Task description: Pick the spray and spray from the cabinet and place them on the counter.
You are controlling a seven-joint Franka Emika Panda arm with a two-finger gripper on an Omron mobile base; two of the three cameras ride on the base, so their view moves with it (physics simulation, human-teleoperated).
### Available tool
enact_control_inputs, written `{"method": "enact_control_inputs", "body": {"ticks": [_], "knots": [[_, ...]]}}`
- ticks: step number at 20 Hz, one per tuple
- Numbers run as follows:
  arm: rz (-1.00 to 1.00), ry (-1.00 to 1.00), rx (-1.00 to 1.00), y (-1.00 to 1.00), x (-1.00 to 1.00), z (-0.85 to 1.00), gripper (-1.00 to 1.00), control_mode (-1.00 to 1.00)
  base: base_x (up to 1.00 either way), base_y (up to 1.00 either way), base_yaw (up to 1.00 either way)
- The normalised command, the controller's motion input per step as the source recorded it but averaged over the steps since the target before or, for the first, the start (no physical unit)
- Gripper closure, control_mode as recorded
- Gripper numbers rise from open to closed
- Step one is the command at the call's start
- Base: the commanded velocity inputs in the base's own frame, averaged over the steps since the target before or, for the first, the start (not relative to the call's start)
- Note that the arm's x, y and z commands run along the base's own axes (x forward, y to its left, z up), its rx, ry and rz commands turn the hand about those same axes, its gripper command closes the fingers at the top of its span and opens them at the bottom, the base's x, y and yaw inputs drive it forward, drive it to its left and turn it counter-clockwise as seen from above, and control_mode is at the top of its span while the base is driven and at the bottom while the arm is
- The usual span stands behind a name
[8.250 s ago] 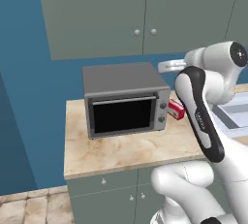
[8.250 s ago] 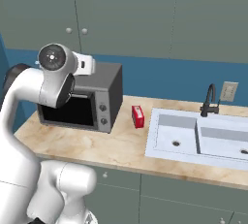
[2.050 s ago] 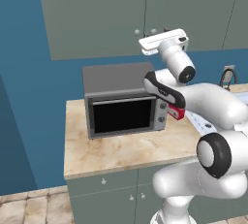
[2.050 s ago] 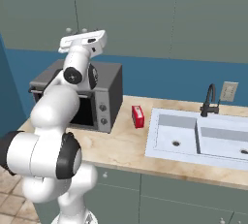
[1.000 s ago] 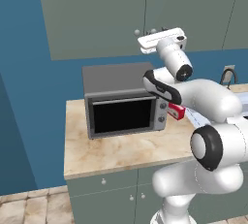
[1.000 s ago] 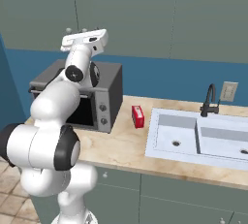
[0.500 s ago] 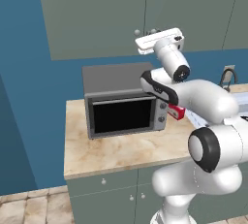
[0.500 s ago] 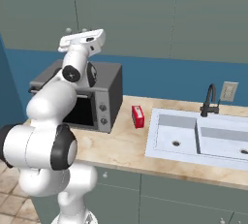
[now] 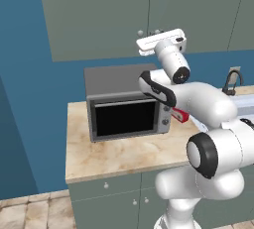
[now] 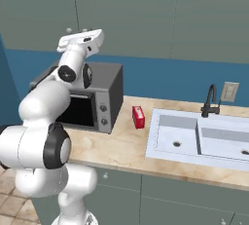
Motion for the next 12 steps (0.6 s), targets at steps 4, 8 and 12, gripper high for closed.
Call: {"method": "enact_control_inputs", "body": {"ticks": [4, 8, 12], "knots": [[0.0, 0.1, 0.0, 0.0, -0.02, 0.11, 1.0, -1.0, 0.0, 0.0, 0.0], [0.0, 0.13, 0.0, 0.0, -0.05, 0.21, 1.0, -1.0, 0.0, 0.0, 0.0], [0.0, 0.12, 0.0, 0.0, -0.12, 0.23, 1.0, -1.0, 0.0, 0.0, 0.0]]}}
